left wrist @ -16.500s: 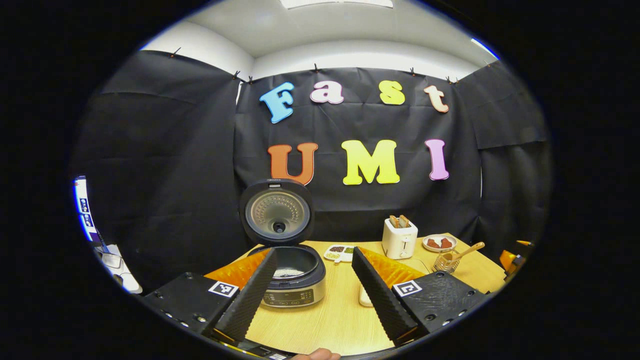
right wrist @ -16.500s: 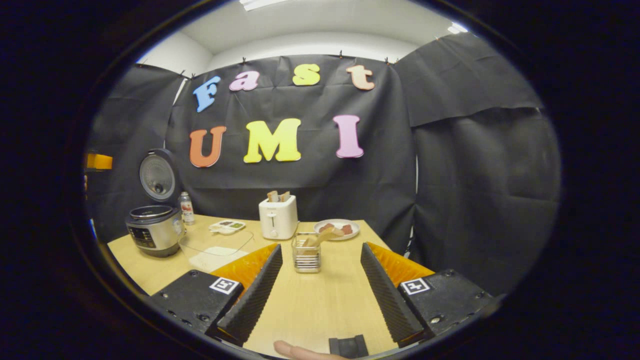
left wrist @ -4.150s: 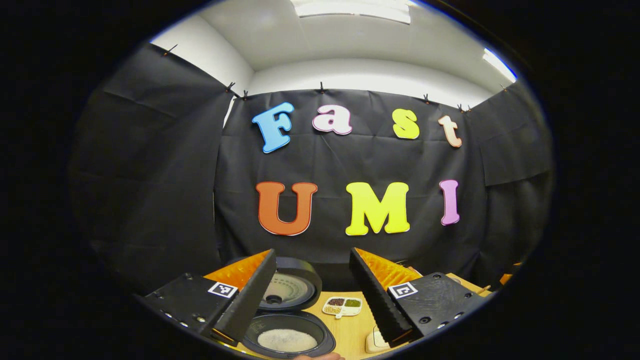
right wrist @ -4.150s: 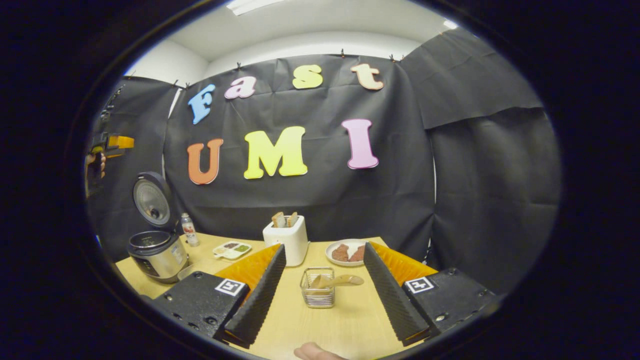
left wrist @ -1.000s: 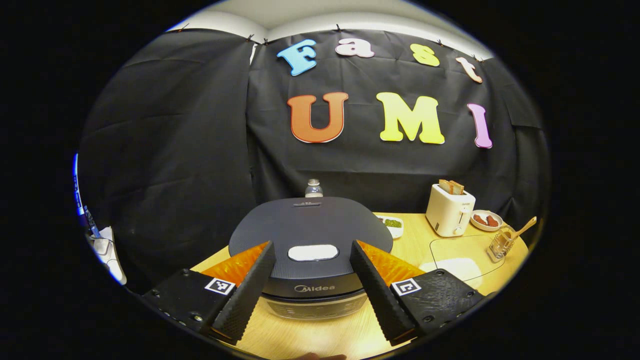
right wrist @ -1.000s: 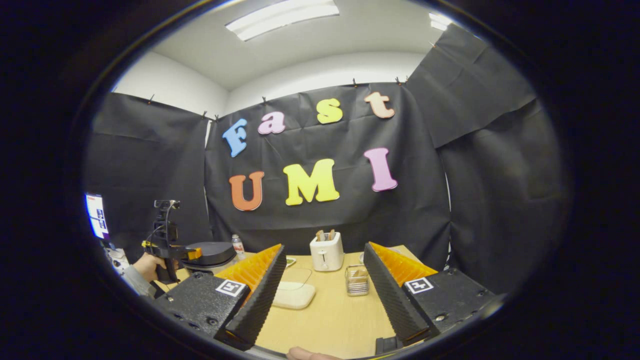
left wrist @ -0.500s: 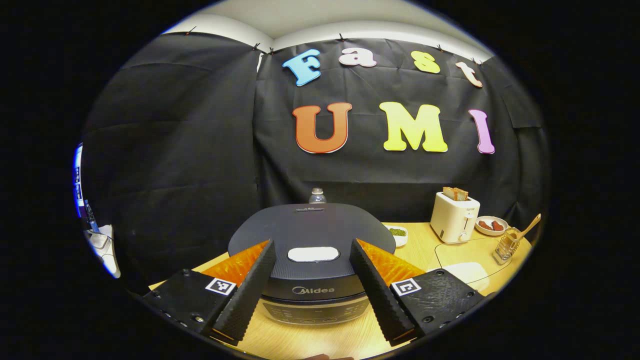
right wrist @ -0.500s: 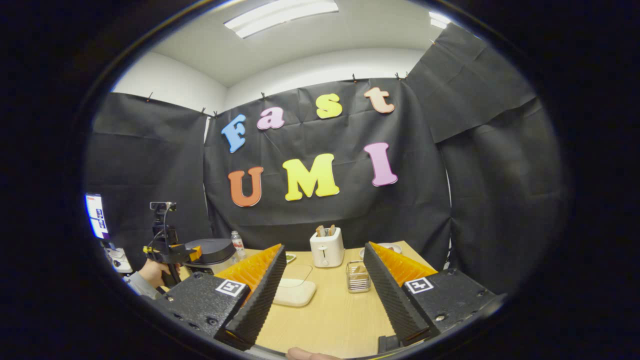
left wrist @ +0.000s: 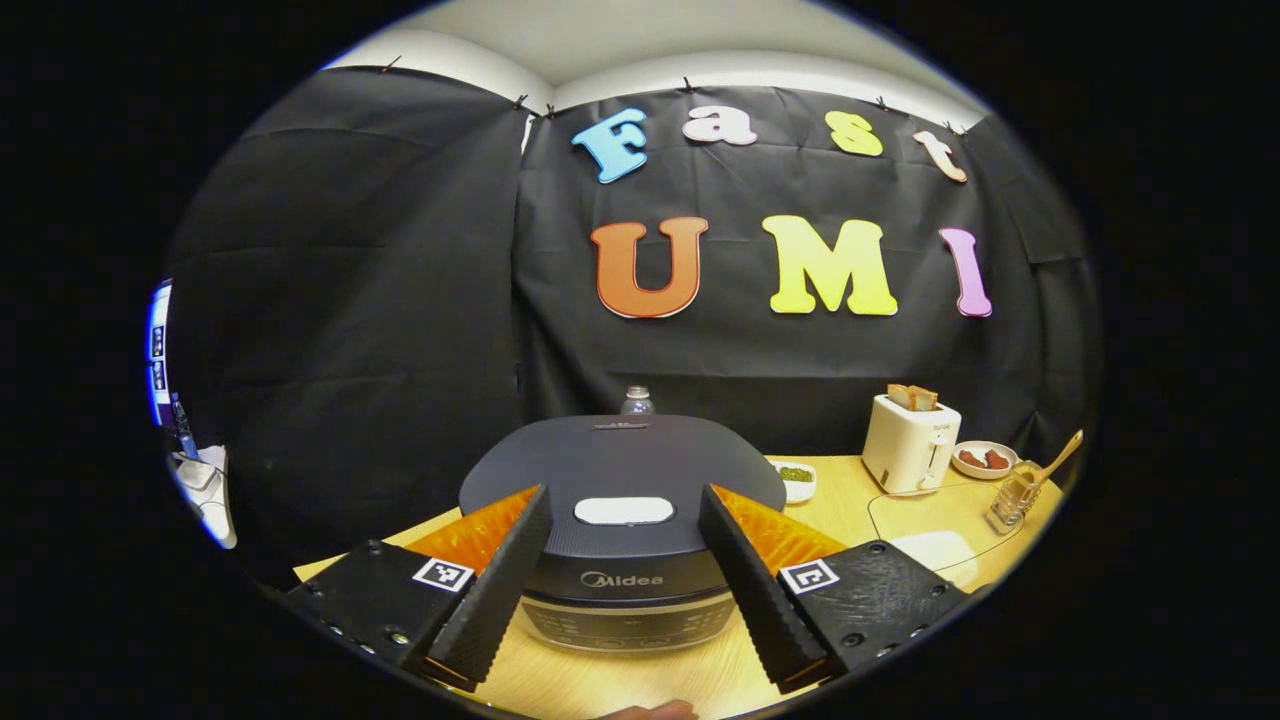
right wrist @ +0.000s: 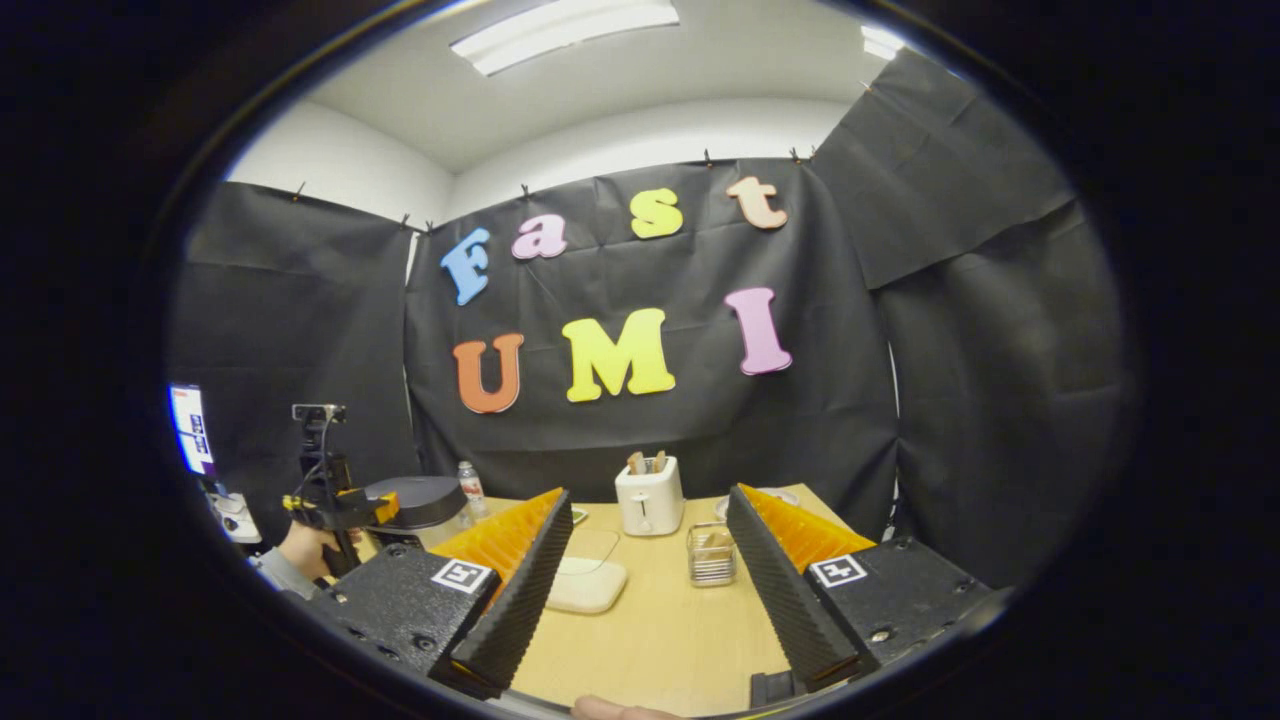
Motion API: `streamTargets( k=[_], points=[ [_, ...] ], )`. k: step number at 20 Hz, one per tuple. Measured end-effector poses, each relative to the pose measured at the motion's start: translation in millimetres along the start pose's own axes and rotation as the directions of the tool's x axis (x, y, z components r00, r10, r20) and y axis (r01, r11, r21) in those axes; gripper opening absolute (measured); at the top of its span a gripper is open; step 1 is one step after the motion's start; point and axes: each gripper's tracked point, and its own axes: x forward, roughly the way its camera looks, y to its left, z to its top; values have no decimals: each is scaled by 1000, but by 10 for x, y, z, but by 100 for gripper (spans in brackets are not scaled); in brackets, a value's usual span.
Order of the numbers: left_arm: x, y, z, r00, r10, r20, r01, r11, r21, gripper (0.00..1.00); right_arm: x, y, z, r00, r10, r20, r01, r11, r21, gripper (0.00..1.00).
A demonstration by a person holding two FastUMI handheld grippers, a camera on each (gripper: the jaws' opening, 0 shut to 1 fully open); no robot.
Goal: Close the left gripper, press the button to open the rice cooker; take a wooden spoon from the chopstick holder with the right hand, scoop a spoonful of rice and pour it into the rice cooker, then put the wooden spoon back into the chopstick holder.
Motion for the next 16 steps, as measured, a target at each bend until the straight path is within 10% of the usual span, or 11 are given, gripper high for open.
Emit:
streamTargets(
  k=[16],
  points=[
    [-1618, -942, 727, 967, -247, 64, 248, 969, -17, 95, 28, 225, 105, 999, -38, -9, 37, 995, -90, 94]
  ],
)
